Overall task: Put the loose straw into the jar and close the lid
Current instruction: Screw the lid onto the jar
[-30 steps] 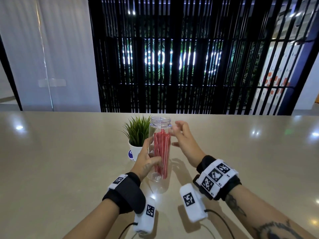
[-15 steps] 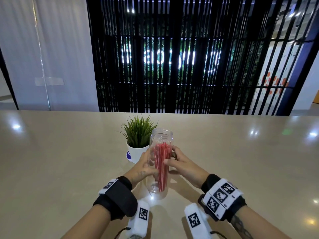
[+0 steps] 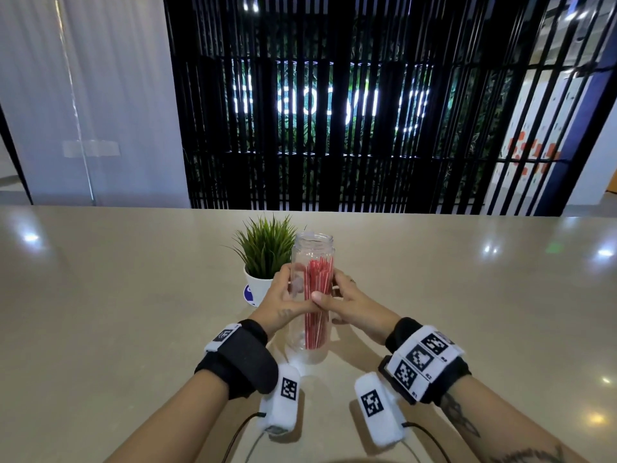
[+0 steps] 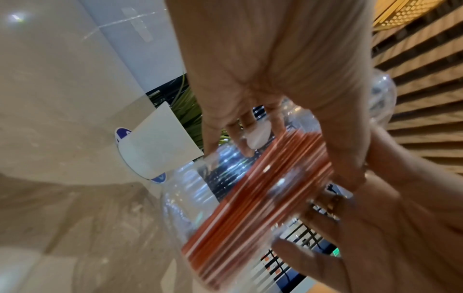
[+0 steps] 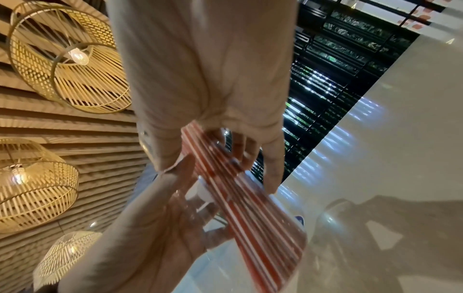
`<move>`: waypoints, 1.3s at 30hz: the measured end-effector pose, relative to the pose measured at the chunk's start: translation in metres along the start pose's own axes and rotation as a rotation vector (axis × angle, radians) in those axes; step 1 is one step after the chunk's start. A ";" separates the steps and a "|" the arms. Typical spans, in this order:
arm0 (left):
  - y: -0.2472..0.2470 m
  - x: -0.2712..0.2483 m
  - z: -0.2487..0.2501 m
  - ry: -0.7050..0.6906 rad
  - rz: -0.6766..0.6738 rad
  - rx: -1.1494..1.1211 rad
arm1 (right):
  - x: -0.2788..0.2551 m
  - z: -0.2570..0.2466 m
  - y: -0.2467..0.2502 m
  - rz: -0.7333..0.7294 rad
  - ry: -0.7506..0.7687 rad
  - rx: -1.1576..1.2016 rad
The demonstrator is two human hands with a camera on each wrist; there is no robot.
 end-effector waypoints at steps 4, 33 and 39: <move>0.006 0.009 0.001 0.037 -0.003 -0.008 | 0.008 -0.004 0.011 -0.017 -0.011 0.041; -0.013 0.091 -0.059 -0.106 0.249 0.284 | 0.100 0.080 0.026 0.457 -0.067 -0.121; -0.012 0.095 -0.058 -0.107 0.228 0.271 | 0.102 0.086 0.022 0.505 -0.040 -0.109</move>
Point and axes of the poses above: each hand's wrist, its own x-axis towards the middle knuckle, its own y-axis out of the back of the hand, z = x × y, the point moved 2 cm from there along x, towards the middle knuckle, and after that the axes turned 5 degrees about y, right-handed, at the moved point
